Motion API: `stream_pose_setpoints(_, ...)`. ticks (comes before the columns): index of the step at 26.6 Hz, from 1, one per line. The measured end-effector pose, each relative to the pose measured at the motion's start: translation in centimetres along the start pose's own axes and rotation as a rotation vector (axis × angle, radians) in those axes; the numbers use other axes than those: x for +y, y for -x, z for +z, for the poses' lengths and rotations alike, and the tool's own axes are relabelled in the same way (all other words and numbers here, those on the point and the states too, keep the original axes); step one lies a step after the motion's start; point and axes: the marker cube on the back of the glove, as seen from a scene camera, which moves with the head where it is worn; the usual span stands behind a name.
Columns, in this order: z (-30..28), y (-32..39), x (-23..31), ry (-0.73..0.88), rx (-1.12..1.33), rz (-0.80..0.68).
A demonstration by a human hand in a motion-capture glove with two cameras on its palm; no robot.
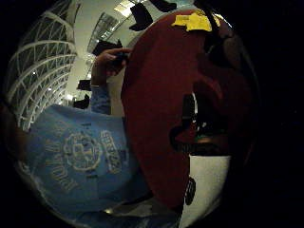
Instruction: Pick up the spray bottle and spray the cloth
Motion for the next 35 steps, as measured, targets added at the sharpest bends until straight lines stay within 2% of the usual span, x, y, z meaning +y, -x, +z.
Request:
stream_pose_setpoints(18, -1.4, -0.5, -0.8, 0.003, 0.067, 0.05)
stream_pose_setpoints(24, -2.8, -1.9, -0.4, -0.026, 0.07, 0.135)
stream_pose_setpoints(28, -3.9, -3.4, 0.5, -0.089, -0.048, 0.252)
stream_pose_setpoints(32, -5.0, -4.9, 0.7, -0.222, -0.242, 0.377)
stream_pose_setpoints(35, -6.0, -5.8, 0.7, -0.32, -0.385, 0.418)
